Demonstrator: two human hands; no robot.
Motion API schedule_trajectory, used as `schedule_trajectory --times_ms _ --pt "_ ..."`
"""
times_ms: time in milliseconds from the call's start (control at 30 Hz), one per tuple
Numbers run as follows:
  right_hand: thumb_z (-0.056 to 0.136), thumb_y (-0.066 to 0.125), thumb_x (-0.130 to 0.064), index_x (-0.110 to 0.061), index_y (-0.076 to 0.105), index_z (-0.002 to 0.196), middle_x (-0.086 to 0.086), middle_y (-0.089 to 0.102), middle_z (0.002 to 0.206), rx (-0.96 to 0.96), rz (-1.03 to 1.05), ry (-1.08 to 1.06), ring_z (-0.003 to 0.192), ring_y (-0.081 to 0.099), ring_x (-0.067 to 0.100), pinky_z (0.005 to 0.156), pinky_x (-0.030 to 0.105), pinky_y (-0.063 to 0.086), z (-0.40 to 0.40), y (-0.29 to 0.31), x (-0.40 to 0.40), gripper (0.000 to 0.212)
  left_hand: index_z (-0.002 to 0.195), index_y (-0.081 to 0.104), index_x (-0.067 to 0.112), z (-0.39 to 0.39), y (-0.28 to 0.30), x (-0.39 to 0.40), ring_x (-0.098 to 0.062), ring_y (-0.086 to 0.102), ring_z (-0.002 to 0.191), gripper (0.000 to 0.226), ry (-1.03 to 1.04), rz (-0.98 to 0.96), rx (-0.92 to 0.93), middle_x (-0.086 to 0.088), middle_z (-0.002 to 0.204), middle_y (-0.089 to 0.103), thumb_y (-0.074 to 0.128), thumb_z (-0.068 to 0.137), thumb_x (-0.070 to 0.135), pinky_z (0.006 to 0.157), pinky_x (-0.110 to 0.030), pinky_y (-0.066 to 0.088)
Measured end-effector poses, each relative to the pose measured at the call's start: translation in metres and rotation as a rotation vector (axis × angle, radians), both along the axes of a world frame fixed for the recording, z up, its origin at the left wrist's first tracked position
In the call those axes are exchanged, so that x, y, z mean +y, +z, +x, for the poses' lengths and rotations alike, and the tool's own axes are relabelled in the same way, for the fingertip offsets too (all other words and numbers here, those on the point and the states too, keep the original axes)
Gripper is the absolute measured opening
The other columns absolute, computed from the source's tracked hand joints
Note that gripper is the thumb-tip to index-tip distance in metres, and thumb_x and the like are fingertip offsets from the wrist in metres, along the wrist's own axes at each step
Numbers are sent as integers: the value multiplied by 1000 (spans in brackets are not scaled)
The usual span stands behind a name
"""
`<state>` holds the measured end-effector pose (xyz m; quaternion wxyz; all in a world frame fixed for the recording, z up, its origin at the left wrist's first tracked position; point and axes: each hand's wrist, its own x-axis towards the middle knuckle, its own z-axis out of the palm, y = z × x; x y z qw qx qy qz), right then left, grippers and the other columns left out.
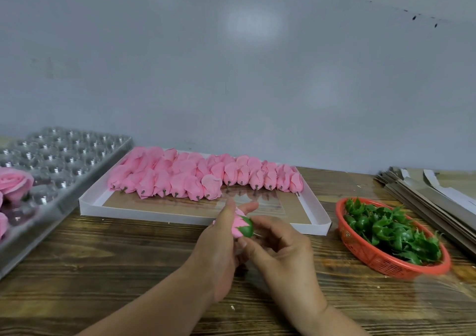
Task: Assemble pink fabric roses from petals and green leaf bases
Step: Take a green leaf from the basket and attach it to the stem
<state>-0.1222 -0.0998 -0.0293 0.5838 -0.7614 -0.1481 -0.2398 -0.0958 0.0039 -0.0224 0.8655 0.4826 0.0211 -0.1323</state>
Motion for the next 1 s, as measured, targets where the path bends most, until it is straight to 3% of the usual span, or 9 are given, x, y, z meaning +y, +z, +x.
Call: schedule_trajectory --times_ms 100,267,400,500,633,800,867,933,1000 --pt "69 72 -21 -21 71 98 -9 69 89 -116 -257 -95 85 63 3 76 17 49 2 -1 -5 29 108 71 22 -2 0 0 -27 67 103 47 -32 -2 7 -14 105 73 34 98 49 100 -42 46" --pt "71 72 -16 -7 72 96 -2 68 86 -286 -430 -158 82 59 2 74 12 47 4 -4 -7 26 112 68 18 -5 -2 -2 -26 67 104 45 -58 -16 45 -13 108 72 35 98 46 90 -39 51" --pt "74 71 -16 -4 70 102 5 69 95 -421 -552 -184 87 64 11 75 22 53 3 1 -8 31 106 71 13 -1 6 -1 -25 68 100 46 -57 -84 124 -13 103 73 39 98 46 86 -37 52" --pt "83 59 -21 -2 66 113 11 66 110 -465 -717 -120 89 68 25 63 34 57 2 5 -11 36 107 71 13 2 6 0 -24 67 104 48 -71 -105 185 -10 105 73 39 98 48 96 -39 49" --pt "83 55 -18 1 67 106 14 68 99 -540 -862 -124 73 68 29 48 32 53 4 6 -12 33 112 68 15 1 3 1 -23 68 101 50 -119 -86 215 -10 107 73 36 99 50 99 -41 46" --pt "78 67 -13 -11 71 99 1 71 94 -208 -510 -87 83 67 16 70 32 54 3 6 -10 21 119 63 5 5 -3 1 -28 68 103 82 -226 -55 159 -18 112 69 38 81 73 97 -43 49" --pt "78 71 -3 -17 74 92 -3 71 77 35 -145 14 67 64 8 60 23 50 5 11 -11 20 124 60 7 5 -7 2 -28 63 113 97 -278 -27 62 -19 118 67 44 66 82 105 -47 42" --pt "77 69 3 -15 76 84 9 68 64 205 186 116 52 59 10 47 19 46 5 14 -11 20 123 60 10 3 -11 1 -28 62 115 99 -321 -27 -41 -16 120 66 59 56 83 108 -47 38" --pt "74 71 -8 -9 75 82 20 68 67 326 374 200 52 61 16 46 23 47 4 17 -8 9 114 64 12 1 -15 0 -22 66 98 91 -344 -50 -130 -12 107 70 78 48 73 98 -40 45"
